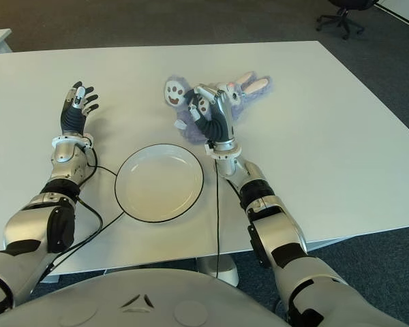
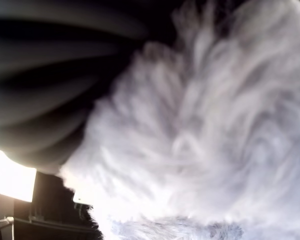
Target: Put the doll into the plate.
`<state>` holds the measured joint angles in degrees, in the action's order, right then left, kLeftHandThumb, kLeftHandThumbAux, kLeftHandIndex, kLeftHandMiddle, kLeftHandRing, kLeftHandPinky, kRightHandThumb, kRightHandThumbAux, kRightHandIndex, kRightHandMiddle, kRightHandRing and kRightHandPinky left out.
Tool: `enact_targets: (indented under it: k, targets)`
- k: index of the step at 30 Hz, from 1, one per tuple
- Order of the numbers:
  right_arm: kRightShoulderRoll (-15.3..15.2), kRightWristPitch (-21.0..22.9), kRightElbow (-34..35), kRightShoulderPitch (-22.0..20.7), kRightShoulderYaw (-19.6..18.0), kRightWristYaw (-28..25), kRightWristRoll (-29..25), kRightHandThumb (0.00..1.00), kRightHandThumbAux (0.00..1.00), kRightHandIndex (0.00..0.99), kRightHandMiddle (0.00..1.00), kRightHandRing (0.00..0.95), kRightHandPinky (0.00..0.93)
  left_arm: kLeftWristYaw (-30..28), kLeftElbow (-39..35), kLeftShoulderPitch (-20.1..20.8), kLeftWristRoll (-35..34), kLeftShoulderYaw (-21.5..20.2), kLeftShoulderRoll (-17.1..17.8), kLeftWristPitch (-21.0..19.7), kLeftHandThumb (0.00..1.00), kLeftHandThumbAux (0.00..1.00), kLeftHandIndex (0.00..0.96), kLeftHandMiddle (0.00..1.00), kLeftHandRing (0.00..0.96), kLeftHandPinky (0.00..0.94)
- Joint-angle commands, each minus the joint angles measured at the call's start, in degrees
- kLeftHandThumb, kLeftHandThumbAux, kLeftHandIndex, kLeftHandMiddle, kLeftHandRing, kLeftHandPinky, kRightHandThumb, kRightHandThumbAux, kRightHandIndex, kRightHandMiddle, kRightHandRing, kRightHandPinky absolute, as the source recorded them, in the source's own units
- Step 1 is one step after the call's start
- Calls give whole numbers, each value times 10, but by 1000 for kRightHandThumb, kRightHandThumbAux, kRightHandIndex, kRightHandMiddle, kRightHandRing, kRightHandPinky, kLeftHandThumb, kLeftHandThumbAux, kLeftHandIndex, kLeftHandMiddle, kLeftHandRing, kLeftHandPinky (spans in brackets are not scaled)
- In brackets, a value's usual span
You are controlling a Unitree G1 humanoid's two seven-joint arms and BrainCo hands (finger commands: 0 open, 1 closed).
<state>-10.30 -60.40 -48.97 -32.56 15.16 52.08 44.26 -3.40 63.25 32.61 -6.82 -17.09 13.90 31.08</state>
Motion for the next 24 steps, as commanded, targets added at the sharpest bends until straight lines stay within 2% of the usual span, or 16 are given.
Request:
enact_targets:
  k: [1, 9, 24]
  targets:
    - [61, 38, -158, 239, 46, 18, -7, 720, 695, 442, 809, 830, 854, 0, 26, -51, -10, -1, -32, -22, 0, 328, 66, 185, 202, 225]
    - [56, 55, -156, 236, 50, 31, 4, 712, 707, 440, 845, 861, 847, 2, 27, -49, -14, -5, -36, -21, 0, 324, 68, 196, 212, 220]
    - [51, 80, -147, 222, 63, 108, 30, 705, 719, 437, 879, 886, 859, 0, 28, -47, -13, -4, -35, -24, 0, 340, 70, 181, 199, 226]
